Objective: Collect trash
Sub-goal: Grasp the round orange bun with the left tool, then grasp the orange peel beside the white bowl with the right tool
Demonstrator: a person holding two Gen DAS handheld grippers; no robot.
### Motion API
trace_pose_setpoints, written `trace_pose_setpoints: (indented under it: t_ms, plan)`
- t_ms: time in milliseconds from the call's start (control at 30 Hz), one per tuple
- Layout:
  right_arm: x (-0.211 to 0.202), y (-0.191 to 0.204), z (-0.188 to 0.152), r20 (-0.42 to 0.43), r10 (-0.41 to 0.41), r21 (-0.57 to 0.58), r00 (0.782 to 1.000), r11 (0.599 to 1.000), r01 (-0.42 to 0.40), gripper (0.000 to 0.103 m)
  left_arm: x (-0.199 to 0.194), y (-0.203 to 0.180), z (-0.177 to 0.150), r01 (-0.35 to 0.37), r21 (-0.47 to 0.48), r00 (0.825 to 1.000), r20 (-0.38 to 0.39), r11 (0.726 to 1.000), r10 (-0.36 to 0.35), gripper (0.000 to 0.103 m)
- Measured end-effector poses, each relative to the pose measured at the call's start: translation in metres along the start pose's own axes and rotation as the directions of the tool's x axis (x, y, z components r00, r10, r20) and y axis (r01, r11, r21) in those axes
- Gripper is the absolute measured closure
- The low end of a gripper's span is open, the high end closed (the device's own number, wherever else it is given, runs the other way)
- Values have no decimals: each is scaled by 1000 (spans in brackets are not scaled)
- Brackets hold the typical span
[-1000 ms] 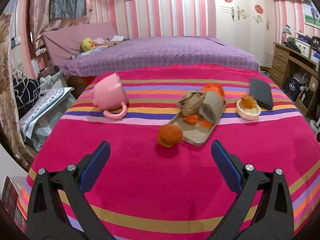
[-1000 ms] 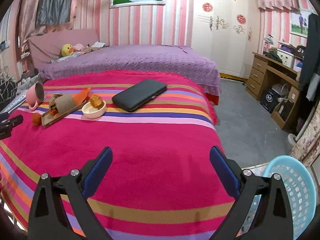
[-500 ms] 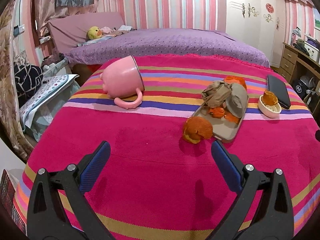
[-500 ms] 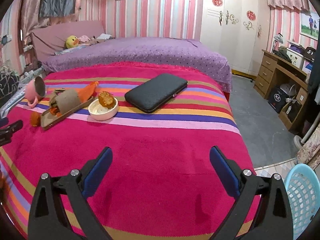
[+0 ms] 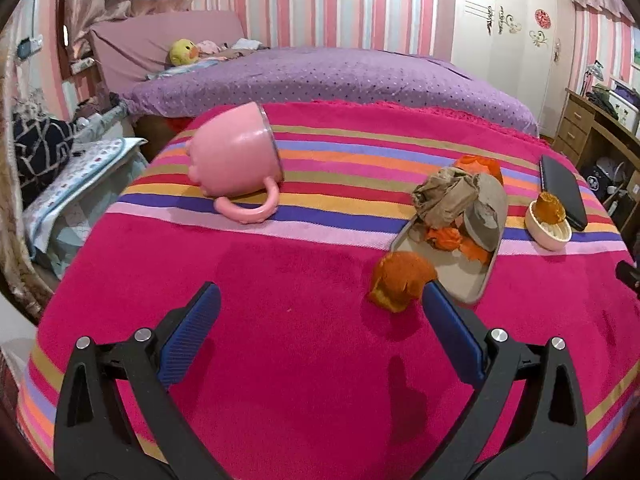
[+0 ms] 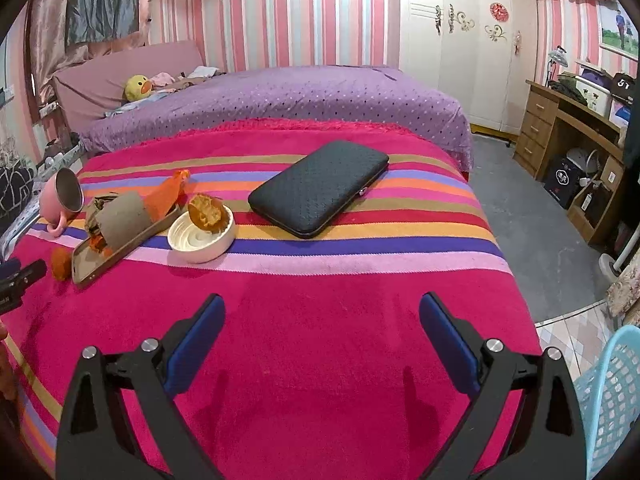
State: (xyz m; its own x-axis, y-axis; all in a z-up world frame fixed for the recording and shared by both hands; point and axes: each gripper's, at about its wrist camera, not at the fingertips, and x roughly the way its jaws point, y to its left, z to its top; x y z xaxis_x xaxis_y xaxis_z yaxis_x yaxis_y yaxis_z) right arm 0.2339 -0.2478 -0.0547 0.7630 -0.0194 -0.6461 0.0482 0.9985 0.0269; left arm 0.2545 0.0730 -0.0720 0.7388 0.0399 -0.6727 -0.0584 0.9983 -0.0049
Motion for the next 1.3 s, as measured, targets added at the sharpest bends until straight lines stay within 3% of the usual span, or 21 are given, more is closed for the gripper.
trace_pose_setpoints:
  t_ms: [233, 400, 500, 600, 700, 900, 1033, 1200, 1300]
  plan:
    - [9, 2, 7, -2, 14, 8, 1000, 1000, -14, 8, 12, -16, 6, 50, 41, 998, -39, 998, -49, 8]
    - [14, 19, 9, -7, 24, -23, 1000, 999, -24, 8, 18, -30, 4, 116, 92, 991, -76, 989, -109, 51]
    - [11, 31, 9, 0, 36, -43, 999, 998, -36, 8, 13, -31, 2, 167, 100, 985, -59, 981, -161, 69]
    - [11, 39, 10, 5, 58, -40, 998, 998, -58, 8, 10, -25, 2, 184, 83, 982, -59, 979, -180, 75]
    - [16, 50, 13, -6, 71, -54, 997, 996, -71, 8, 5, -15, 4, 162, 76, 986, -46, 984, -159, 79]
    - [31, 69, 33, -5, 63, -94, 998, 994, -63, 10, -3, 7, 9, 31, 78, 999, 4, 996, -32, 79]
    - [54, 83, 43, -42, 42, -147, 998, 988, -48, 37, -3, 25, 13, -25, 49, 1000, 12, 998, 24, 80]
    - [68, 88, 51, -48, 56, -156, 997, 986, -62, 45, -4, 39, 19, -37, 11, 999, 23, 999, 37, 80]
    - [71, 96, 54, -48, 66, -188, 997, 979, -74, 56, -3, 37, 21, -42, 2, 999, 16, 999, 42, 79]
